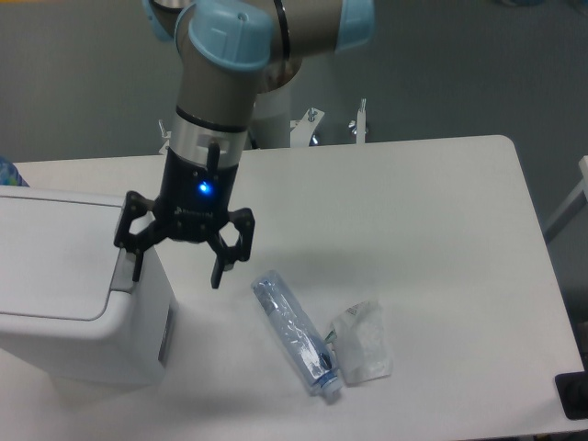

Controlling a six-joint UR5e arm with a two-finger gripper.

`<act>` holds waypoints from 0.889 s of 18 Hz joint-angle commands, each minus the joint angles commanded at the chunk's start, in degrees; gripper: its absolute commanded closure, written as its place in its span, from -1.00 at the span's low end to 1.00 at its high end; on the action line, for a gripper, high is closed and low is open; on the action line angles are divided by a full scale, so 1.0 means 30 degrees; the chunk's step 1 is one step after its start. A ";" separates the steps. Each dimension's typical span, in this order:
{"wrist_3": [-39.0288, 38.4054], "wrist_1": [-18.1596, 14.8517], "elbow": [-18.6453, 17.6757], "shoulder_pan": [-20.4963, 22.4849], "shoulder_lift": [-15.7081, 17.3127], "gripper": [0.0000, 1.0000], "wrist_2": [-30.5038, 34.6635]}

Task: Open the trash can
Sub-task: 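Push the gripper finger against the lid to flip it open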

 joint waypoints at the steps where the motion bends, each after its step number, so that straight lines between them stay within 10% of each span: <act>1: 0.0000 0.0001 -0.0117 0.0000 0.0001 -1.00 0.0000; 16: 0.0030 0.0557 -0.0441 -0.0029 -0.0584 -1.00 0.0030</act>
